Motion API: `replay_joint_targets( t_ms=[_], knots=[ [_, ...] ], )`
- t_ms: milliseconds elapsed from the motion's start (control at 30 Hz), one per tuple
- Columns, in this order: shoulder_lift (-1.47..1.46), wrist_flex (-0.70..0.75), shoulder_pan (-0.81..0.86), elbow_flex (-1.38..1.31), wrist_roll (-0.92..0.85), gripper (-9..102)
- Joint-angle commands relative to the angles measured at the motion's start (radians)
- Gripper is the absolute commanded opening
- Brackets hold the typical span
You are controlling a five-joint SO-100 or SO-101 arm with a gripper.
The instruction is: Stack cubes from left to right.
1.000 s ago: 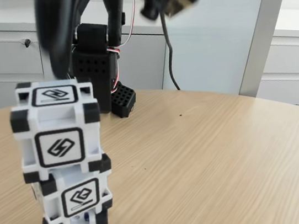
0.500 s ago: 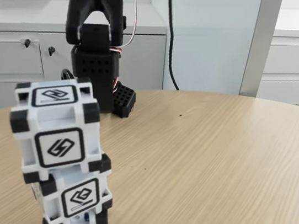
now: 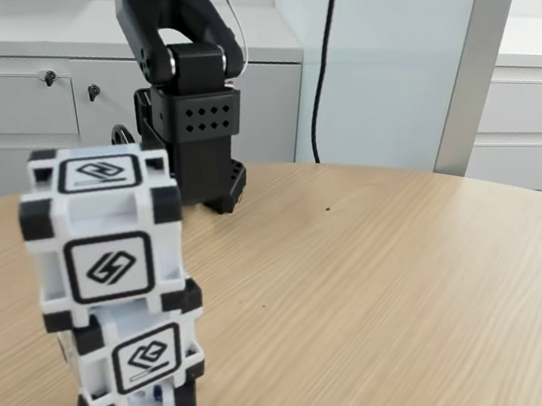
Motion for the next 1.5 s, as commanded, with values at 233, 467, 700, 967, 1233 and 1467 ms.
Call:
replay_joint_targets(
  t_ms=[233, 467, 700, 967, 1233, 1467],
  knots=[
    [0.423, -0.015, -0.014, 0.193, -0.020, 0],
    [0.692, -0.163, -0.014, 0.512, -0.089, 0],
    [0.735, -0.396, 0.003, 0.890, -0.137, 0],
    [0.729, -0.420, 0.006, 1.120, -0.075, 0],
    [0.721, -0.410, 0.014, 1.173, -0.078, 0],
    [0.723, -0.261, 0.150, 1.158, -0.121, 0]
  ],
)
